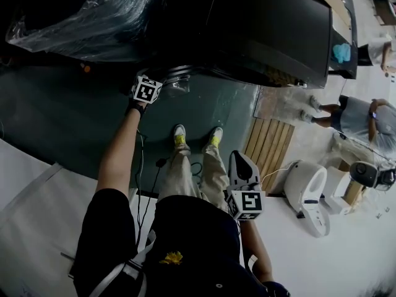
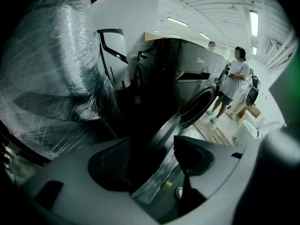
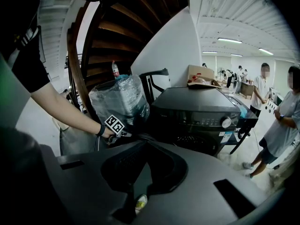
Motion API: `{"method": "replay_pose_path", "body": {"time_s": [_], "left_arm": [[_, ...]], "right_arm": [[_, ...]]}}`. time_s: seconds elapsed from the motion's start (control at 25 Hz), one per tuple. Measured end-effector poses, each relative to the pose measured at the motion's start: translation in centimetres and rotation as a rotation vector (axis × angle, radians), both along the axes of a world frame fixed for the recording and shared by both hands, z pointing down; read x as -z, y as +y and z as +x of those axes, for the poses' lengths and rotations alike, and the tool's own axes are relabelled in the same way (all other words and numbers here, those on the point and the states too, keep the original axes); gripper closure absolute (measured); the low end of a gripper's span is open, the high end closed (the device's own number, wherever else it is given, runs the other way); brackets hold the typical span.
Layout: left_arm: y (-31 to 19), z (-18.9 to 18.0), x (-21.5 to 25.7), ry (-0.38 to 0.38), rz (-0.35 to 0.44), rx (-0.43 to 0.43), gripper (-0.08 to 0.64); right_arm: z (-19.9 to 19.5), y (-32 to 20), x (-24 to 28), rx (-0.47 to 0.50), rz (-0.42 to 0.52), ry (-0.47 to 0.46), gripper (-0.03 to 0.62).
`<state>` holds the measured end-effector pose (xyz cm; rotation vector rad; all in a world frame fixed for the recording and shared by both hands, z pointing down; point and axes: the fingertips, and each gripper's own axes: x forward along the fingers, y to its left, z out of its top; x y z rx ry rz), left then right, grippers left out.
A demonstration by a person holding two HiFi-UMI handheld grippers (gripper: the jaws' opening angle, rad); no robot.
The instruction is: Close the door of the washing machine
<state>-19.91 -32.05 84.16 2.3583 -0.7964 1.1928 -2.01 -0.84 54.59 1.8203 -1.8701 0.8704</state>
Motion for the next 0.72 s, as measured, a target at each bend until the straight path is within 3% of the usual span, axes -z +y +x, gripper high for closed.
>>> {"method": "replay_pose_path", "body": {"time_s": [0.2,0.72], "left_arm": [[0.5,-0.5,0.2,-0.026,-0.003,0.012,0.311],[7.4,0.4,0.9,-0.015,-0.122,0.043,0.283]], "right_arm": [[-0.4,0.1,0.5,-0.003,0.013,-0.011,0.566],[0.5,0.9,1.9,-0.032,0.066,-0.023,0.566]]}}
